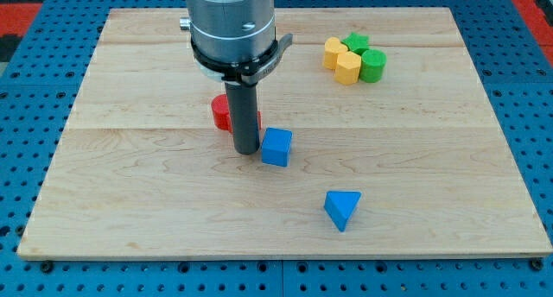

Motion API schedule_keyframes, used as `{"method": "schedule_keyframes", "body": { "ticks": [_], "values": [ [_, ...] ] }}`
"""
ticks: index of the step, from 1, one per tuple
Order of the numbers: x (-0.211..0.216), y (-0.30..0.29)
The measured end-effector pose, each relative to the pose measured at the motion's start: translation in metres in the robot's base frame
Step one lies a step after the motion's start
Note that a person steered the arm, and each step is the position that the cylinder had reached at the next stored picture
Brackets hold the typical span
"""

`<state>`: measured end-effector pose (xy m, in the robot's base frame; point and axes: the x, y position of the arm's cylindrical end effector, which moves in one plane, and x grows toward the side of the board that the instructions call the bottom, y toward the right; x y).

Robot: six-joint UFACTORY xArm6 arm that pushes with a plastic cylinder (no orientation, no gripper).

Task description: Slide the blue cube closer to the red star

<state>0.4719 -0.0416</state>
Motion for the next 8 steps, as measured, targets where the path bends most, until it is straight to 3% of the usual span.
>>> {"method": "schedule_keyframes", "body": {
  "ticks": [2, 3, 4, 5, 6, 8],
  "values": [
    [-0.027, 0.01],
    [-0.032, 0.087],
    [0.016, 0.12],
    [0.048, 0.091],
    [0.04, 0.052],
    [-0.018, 0.05]
  ]
}}
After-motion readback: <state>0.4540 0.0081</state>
